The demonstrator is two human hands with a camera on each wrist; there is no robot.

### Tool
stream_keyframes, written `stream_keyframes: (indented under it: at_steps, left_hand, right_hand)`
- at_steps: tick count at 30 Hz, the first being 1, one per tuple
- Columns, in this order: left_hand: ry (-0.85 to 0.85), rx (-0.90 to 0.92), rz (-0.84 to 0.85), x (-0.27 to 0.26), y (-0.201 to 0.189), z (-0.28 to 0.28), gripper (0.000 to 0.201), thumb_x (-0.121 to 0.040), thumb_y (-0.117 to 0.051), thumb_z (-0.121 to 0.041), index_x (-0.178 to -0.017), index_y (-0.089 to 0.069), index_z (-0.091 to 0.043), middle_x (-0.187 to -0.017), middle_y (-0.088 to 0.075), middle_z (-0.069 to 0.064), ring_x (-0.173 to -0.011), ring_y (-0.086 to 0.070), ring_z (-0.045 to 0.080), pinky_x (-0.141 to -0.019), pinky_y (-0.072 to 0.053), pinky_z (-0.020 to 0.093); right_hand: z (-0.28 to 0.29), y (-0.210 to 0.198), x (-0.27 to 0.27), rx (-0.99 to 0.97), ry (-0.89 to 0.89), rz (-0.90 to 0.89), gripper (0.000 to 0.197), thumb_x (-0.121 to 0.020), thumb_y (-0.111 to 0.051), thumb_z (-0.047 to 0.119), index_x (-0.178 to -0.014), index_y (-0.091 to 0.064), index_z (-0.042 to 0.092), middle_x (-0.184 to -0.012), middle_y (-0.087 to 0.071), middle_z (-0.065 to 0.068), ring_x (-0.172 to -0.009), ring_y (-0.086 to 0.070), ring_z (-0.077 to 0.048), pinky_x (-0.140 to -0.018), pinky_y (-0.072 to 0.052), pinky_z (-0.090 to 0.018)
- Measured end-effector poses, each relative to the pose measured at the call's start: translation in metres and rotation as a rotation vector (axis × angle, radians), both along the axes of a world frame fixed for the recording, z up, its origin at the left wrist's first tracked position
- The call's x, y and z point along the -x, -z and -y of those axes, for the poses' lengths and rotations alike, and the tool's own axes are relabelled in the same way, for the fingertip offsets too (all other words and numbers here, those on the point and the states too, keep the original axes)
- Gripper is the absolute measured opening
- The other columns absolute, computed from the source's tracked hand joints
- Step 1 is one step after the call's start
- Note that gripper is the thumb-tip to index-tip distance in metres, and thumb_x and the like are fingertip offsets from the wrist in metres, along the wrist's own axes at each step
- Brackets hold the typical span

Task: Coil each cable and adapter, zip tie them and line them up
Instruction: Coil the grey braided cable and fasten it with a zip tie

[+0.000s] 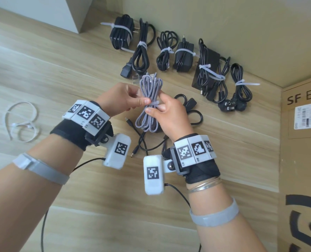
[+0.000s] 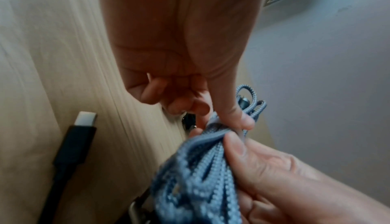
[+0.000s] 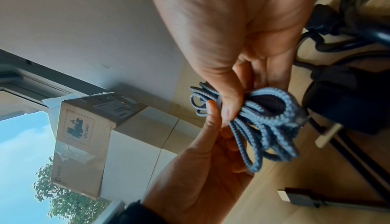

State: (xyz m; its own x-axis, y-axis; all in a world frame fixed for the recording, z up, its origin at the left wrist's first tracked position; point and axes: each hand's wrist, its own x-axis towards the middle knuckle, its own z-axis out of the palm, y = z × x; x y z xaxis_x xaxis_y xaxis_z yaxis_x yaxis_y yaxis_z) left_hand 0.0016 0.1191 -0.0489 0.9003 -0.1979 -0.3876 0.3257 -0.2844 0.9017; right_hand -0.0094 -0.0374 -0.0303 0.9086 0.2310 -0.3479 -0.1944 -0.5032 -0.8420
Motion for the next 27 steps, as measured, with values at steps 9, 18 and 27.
stream_keyframes:
  at_steps: [9, 18, 27]
  left_hand:
    - [0.105, -0.028, -0.008, -0.008, -0.006, 0.012, 0.027, -0.08, -0.065, -0.028, -0.078, -0.06, -0.002, -0.059, -0.05, -0.001, -0.056, -0.043, 0.011, -0.055, -0.036, 0.021]
    - [0.119, -0.006, -0.106, -0.017, -0.018, 0.057, 0.024, -0.093, -0.05, -0.031, -0.091, -0.06, -0.009, -0.082, -0.058, 0.001, -0.076, -0.057, 0.009, -0.061, -0.055, 0.018]
    - [0.217, 0.074, -0.211, -0.03, -0.044, 0.117, 0.027, -0.095, -0.048, -0.025, -0.112, -0.057, -0.006, -0.104, -0.061, 0.014, -0.085, -0.061, 0.018, -0.071, -0.059, 0.034]
  right_hand:
    - [0.012, -0.005, -0.004, -0.014, 0.08, -0.055, 0.058, -0.076, -0.075, 0.011, -0.13, -0.054, 0.015, -0.095, -0.074, -0.005, -0.086, -0.07, -0.009, -0.086, -0.055, -0.031]
    - [0.05, -0.016, -0.012, 0.065, 0.218, -0.054, 0.035, -0.072, -0.079, 0.025, -0.101, -0.06, 0.016, -0.093, -0.073, -0.003, -0.085, -0.069, -0.012, -0.083, -0.055, -0.033]
    - [0.102, -0.029, -0.014, 0.066, 0.344, -0.054, 0.036, -0.076, -0.075, 0.019, -0.107, -0.06, 0.011, -0.101, -0.07, -0.007, -0.093, -0.068, -0.018, -0.088, -0.054, -0.04]
